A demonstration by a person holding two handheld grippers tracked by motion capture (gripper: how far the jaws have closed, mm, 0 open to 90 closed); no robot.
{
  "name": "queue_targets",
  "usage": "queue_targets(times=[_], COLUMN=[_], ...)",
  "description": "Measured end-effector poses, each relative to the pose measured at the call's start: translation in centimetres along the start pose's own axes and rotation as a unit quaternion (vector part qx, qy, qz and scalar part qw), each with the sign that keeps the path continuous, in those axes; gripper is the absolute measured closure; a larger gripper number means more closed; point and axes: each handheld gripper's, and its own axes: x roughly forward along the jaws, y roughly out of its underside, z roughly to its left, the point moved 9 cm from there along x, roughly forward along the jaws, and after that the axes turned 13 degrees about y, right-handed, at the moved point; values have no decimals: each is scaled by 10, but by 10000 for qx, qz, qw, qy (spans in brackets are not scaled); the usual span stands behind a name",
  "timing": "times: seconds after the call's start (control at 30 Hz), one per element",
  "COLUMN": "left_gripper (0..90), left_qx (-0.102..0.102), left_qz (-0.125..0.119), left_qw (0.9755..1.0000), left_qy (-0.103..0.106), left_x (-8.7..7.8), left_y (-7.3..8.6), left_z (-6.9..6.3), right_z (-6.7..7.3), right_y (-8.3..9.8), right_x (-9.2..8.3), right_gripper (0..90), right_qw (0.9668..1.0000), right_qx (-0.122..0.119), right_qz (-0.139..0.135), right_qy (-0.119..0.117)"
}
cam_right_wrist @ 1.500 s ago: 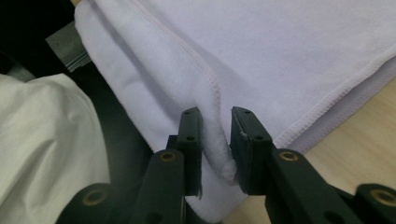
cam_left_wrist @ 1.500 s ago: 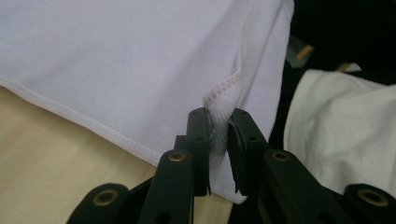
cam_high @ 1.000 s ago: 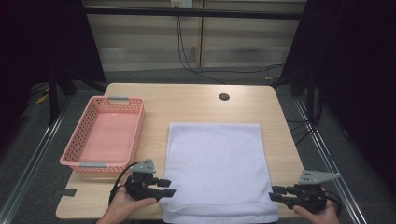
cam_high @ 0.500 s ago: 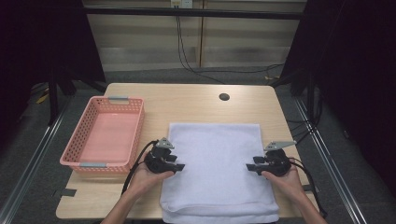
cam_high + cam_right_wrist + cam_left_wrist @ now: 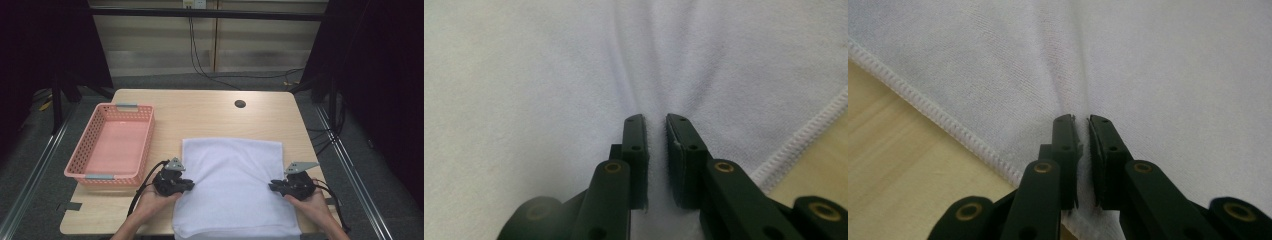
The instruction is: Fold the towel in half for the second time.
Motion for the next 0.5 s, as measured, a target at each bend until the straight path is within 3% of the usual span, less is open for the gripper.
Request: queue_targets(times=[0.1,0.23,0.3,0.37,0.43,0.5], left_gripper=[813,785,765,745,705,669], left_qx=[-36,19,-86,28,-29,97], left_qz=[39,144,222,282,355,371], left_qw=[9999,9998,9997,9996,9991,9989], left_qy=[134,124,92,19,233,259], left_x=[0,0,-6,-10,-15,-19], left_y=[4,10,20,27,35,36], left_z=[-10,-21,-33,-41,-48,-49], right_z=[6,11,15,18,23,25], right_y=[9,19,30,36,40,41], right_x=[-9,-19,-29,-35,-40,-42], right_gripper=[800,798,796,793,789,741], right_qw=[9999,9998,9993,9991,9989,9985], right_qx=[-36,-7,77,134,53,18], right_qz=[28,98,152,171,236,289], right_qy=[-104,-195,-323,-360,-391,-456])
